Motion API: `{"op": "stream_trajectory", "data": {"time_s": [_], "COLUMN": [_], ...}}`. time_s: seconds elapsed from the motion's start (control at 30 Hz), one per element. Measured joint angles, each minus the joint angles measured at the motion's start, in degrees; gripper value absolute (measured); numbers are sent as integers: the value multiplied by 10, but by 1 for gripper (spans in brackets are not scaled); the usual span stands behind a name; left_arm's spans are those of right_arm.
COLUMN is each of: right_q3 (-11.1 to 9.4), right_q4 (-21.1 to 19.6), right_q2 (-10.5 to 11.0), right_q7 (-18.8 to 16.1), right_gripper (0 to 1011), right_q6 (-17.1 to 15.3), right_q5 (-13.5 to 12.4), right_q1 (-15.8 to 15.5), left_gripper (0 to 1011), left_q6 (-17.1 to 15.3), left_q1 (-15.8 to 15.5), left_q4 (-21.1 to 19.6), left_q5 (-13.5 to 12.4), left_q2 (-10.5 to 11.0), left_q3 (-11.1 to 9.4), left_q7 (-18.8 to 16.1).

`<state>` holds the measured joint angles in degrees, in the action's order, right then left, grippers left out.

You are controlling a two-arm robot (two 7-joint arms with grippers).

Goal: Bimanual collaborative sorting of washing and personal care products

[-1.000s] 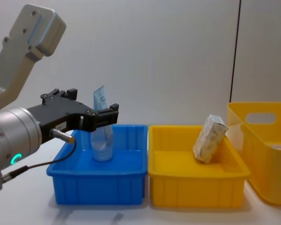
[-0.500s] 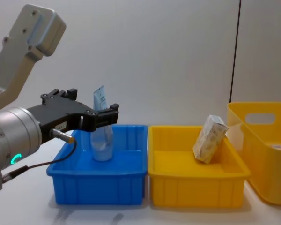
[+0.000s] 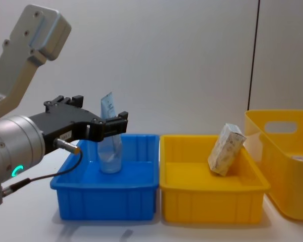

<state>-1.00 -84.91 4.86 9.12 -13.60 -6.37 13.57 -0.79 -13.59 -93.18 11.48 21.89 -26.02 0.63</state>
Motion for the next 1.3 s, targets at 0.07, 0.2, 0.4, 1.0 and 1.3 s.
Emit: {"op": "stream_trajectory", "data": {"time_s": [0.07, 0.2, 0.4, 1.0, 1.3], "right_q3": [-1, -3, -6, 48, 94], "right_q4": [-5, -15, -28, -77, -121], "right_q2": [-1, -3, -5, 50, 98], "right_q7": [-8, -21, -39, -72, -101], "right_gripper": [1004, 1004, 1004, 1004, 1004], "right_q6": [12, 33, 54, 77, 97], "right_q5": [-4, -12, -22, -51, -76], "right_q1": [-1, -3, -5, -56, -100], "left_gripper": [1001, 1001, 1001, 1001, 1001], "left_q6": [0, 0, 0, 0, 0], "left_q1": [0, 0, 0, 0, 0], "left_q4": [0, 0, 0, 0, 0], "left_q5": [0, 0, 0, 0, 0], "left_q2": [0, 0, 0, 0, 0], "left_q3": [0, 0, 0, 0, 0], "left_q7": [0, 0, 0, 0, 0]}}
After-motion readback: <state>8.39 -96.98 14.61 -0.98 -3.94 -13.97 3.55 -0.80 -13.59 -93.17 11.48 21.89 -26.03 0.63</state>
